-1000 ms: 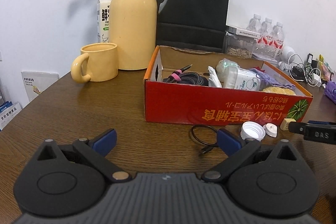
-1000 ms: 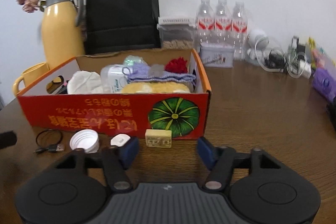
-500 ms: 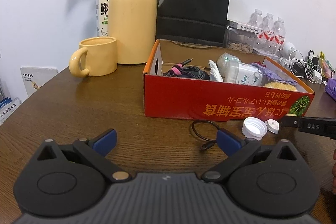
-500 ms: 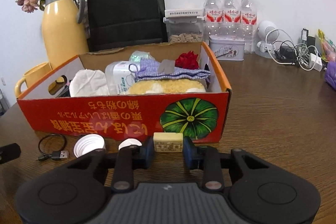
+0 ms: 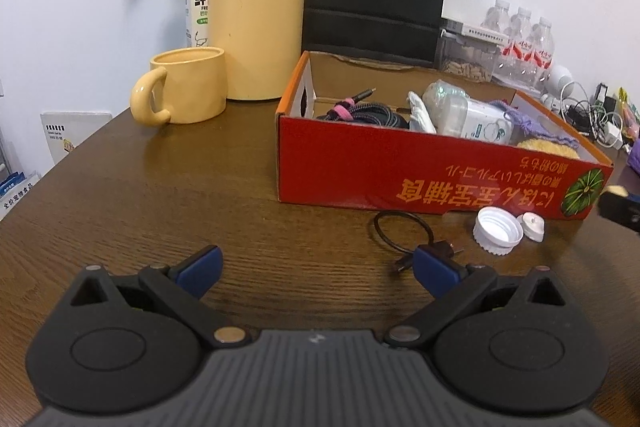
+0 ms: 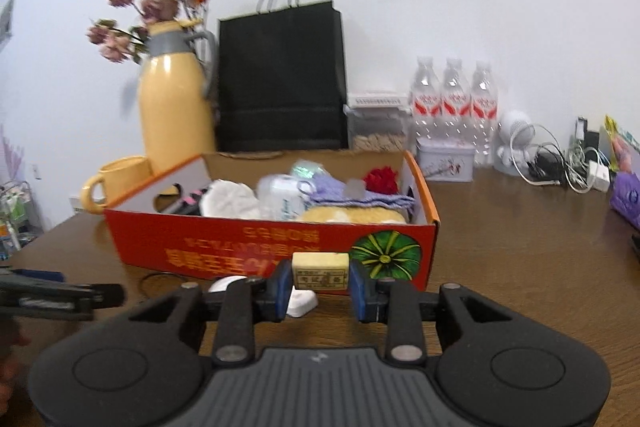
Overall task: Organize objects
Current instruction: 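Grasp the short black cable with the left gripper while the right holds the block, then carry the block and cable into the box and open both grippers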
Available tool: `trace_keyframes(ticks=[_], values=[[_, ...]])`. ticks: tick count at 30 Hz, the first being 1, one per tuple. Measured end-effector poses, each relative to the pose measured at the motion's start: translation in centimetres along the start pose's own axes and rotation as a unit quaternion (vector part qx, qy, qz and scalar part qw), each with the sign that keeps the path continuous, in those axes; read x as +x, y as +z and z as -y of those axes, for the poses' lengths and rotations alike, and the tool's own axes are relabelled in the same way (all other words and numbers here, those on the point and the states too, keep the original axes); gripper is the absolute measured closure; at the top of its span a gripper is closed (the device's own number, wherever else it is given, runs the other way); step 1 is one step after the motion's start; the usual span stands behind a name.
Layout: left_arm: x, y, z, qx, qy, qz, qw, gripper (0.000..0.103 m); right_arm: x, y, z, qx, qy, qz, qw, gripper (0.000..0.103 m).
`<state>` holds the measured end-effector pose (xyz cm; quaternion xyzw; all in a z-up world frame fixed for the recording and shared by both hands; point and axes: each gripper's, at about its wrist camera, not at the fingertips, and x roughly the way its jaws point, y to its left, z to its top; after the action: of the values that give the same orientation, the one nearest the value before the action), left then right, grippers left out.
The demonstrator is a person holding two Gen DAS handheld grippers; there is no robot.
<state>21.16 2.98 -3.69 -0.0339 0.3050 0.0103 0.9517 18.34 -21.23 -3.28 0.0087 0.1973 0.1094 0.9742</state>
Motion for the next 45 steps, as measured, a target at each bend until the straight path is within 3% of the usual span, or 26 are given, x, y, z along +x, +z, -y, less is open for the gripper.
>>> trace_keyframes(ticks=[10, 13, 15, 16, 18, 21, 22, 27, 29, 32, 35, 37, 45], values=[[-0.2, -0.3, 0.9, 0.023, -0.012, 0.011, 0.9996, 0.000, -0.3, -0.1, 0.2, 0.006, 0.014, -0.003, 1.000, 0.074], [-1.0, -0.1, 2.2, 0.056, -0.046, 0.039, 0.9966, 0.000, -0.2, -0.1, 0.2, 0.007, 0.016, -0.003, 1.000, 0.074], [-1.0, 0.1, 3.5, 0.091, -0.048, 0.046, 0.9936, 0.000, -0.2, 0.0, 0.2, 0.009, 0.017, -0.004, 1.000, 0.074], [-0.9, 0.2, 4.4, 0.116, -0.041, 0.046, 0.9914, 0.002, -0.2, 0.0, 0.3, 0.010, 0.017, -0.004, 1.000, 0.074], [-0.4, 0.3, 5.5, 0.149, -0.038, 0.044, 0.9871, 0.018, -0.2, 0.0, 0.4, 0.011, 0.018, -0.004, 1.000, 0.074], [0.7, 0.3, 6.5, 0.173, -0.059, 0.023, 0.9830, 0.038, -0.2, -0.1, 0.3, 0.012, 0.021, -0.004, 1.000, 0.074], [0.9, 0.3, 6.7, 0.179, -0.065, 0.019, 0.9815, 0.040, -0.2, -0.1, 0.4, 0.012, 0.022, -0.005, 1.000, 0.074], [2.2, 0.6, 7.0, 0.191, -0.082, -0.001, 0.9781, 0.063, -0.2, -0.1, 0.3, 0.011, 0.025, -0.006, 1.000, 0.074], [2.7, 0.9, 6.8, 0.188, -0.095, -0.008, 0.9776, 0.066, -0.2, -0.1, 0.1, 0.009, 0.027, -0.007, 1.000, 0.074], [3.2, 1.3, 6.5, 0.175, -0.126, -0.022, 0.9763, 0.078, -0.1, -0.1, 0.1, 0.008, 0.028, -0.011, 1.000, 0.074], [3.3, 1.5, 5.9, 0.151, -0.141, -0.031, 0.9780, 0.086, 0.1, -0.1, 0.1, 0.006, 0.028, -0.014, 0.999, 0.074], [3.1, 1.3, 5.7, 0.137, -0.124, -0.026, 0.9824, 0.086, 0.0, -0.2, 0.0, 0.005, 0.028, -0.014, 0.999, 0.074], [1.1, 0.8, 5.9, 0.128, -0.117, 0.009, 0.9848, 0.087, 0.1, -0.1, 0.1, 0.005, 0.028, -0.013, 1.000, 0.074]])
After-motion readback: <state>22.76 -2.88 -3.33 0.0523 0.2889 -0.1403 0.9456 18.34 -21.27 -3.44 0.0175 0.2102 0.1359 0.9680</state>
